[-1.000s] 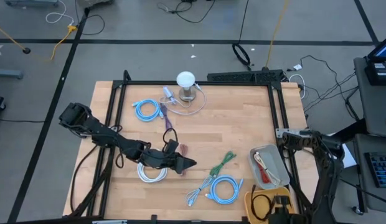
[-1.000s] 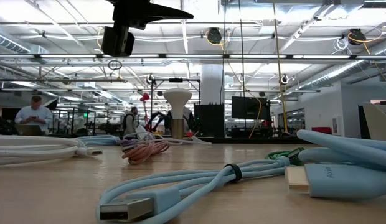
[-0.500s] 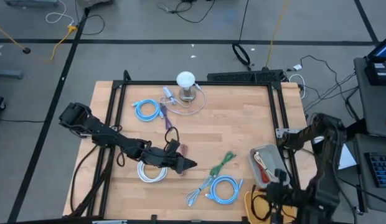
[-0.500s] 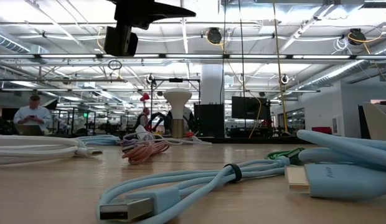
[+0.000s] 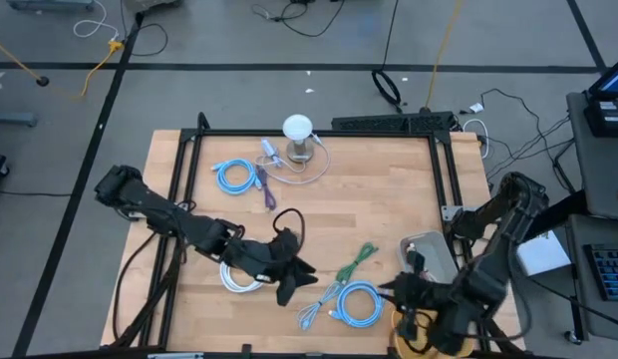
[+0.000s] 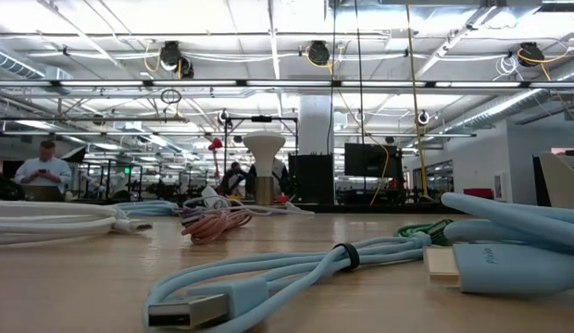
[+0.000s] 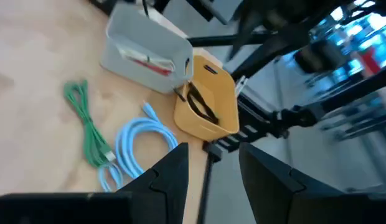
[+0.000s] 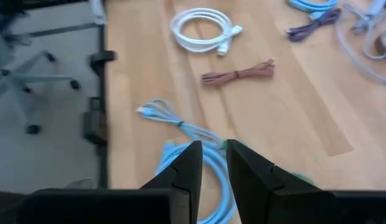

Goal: Pick & Place USB Port
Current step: Put the bottom blue HDMI cable into the yellow bin

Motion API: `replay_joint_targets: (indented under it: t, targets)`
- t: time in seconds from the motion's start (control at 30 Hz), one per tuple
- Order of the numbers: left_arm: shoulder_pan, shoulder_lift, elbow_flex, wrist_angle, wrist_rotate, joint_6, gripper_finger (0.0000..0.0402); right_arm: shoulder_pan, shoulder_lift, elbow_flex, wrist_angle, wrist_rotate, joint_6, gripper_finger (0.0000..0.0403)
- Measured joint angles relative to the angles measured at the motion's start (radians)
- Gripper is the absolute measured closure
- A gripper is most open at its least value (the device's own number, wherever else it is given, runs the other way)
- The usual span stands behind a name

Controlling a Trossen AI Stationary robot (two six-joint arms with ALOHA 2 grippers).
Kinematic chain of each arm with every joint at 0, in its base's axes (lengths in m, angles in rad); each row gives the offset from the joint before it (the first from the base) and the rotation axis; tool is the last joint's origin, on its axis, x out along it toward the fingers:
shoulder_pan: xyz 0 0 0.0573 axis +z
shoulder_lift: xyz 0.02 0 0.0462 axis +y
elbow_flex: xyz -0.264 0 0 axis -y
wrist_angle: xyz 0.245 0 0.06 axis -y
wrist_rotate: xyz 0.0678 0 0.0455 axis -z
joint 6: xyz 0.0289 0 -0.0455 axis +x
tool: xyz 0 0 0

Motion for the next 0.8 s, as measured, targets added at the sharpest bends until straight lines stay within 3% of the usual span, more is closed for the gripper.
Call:
replay_joint_targets:
  t: [0.17, 0.4, 0.63, 0.8]
  targets:
    - [-0.005, 0.030, 0.173, -0.233, -0.053, 0.045, 0.0257, -0.049, -0.001, -0.090, 0.063, -0.015, -0.003, 0.0337]
    - [-0.018, 0.086, 0.178, -0.423, -0.018, -0.059, 0.0257, -0.122, 0.001, -0.289, 0.259, -0.218, -0.024, 0.0335]
    - [-0.041, 0.100, 0.181, -0.353, -0.035, -0.075, 0.0257, -0.198, 0.001, -0.525, 0.570, -0.463, -0.070, 0.0332]
    - [-0.045, 0.095, 0.181, -0.347, -0.056, -0.077, 0.0257, -0.228, 0.000, -0.607, 0.634, -0.529, -0.082, 0.0332]
